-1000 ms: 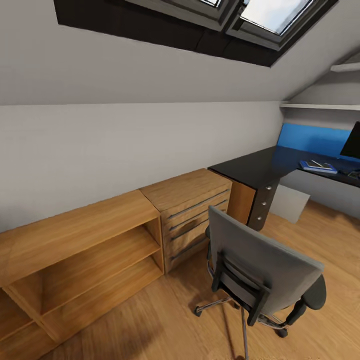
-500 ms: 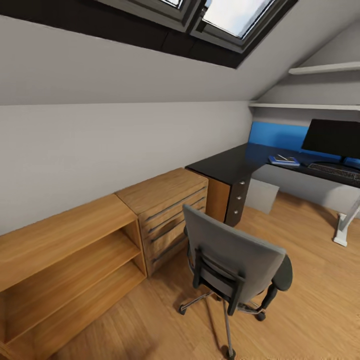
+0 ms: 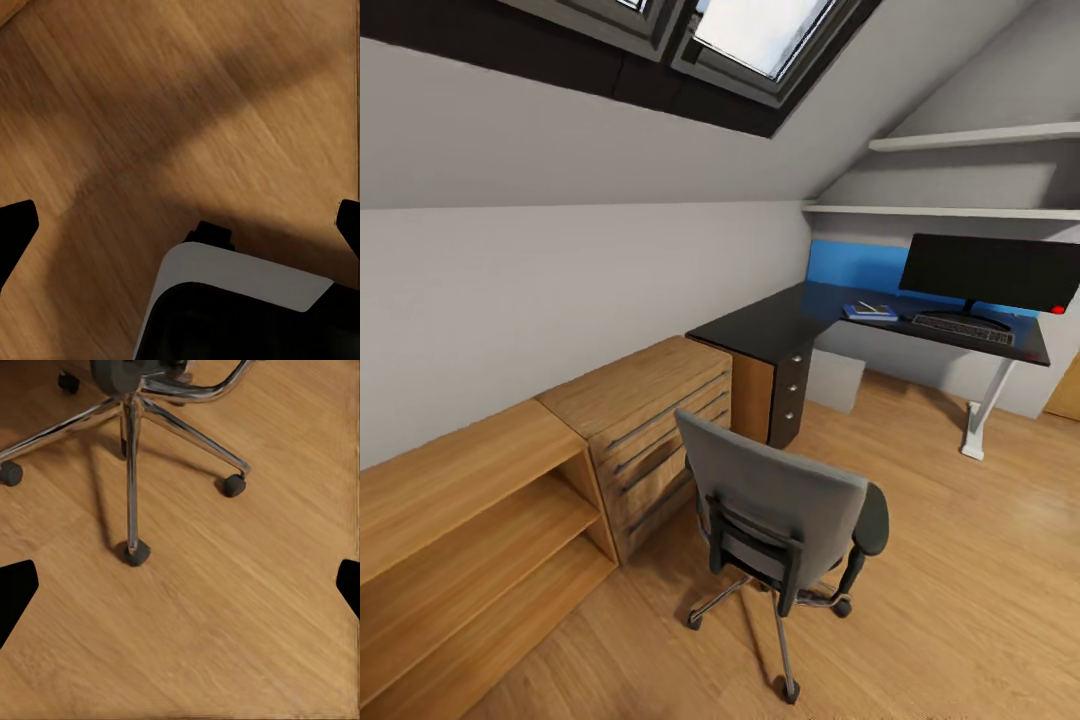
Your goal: In the bedroom, organize the workspace by keeping the computer under the desk, ensuring the monitor is on the desk, placing the keyboard on the desk next to the monitor, placing the mouse on the desk next to the keyboard, moving the folder from the swivel chair onto the desk next to the mouse, stacking the notebook on top of the folder with the pen on top of the notebook, and positioning the swivel chair next to the desk.
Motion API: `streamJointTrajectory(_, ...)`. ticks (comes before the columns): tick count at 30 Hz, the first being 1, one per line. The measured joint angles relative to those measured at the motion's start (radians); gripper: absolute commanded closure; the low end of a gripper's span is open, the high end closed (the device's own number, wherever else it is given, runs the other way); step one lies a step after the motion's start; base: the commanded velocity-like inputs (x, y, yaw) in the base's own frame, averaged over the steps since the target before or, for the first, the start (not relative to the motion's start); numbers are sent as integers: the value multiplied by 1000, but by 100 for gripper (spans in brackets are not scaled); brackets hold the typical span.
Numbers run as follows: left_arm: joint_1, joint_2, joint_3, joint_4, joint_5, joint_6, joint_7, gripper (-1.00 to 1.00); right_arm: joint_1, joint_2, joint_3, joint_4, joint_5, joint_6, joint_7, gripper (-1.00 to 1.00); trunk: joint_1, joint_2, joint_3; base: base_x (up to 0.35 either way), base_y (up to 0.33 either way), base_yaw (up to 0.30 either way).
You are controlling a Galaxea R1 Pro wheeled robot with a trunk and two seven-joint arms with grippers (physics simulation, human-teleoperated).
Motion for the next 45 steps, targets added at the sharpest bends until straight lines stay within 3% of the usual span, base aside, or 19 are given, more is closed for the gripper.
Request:
streamJointTrajectory(6,0,0,0,0,0,0,1,-100,0,0,-3,0,-9,1,0,-100,0,0,-3,0,0,-278)
streamJointTrajectory(10,0,0,0,0,0,0,0,-100,0,0,-2,0,-37,3,1,-100,0,0,-6,0,0,-274)
streamJointTrajectory(20,0,0,0,0,0,3,0,-100,0,0,-2,-1,-42,3,1,-100,0,0,-12,0,29,-274)
streamJointTrajectory(45,0,0,0,0,0,4,0,-100,0,0,0,1,-41,2,4,-100,0,0,-16,31,227,-285)
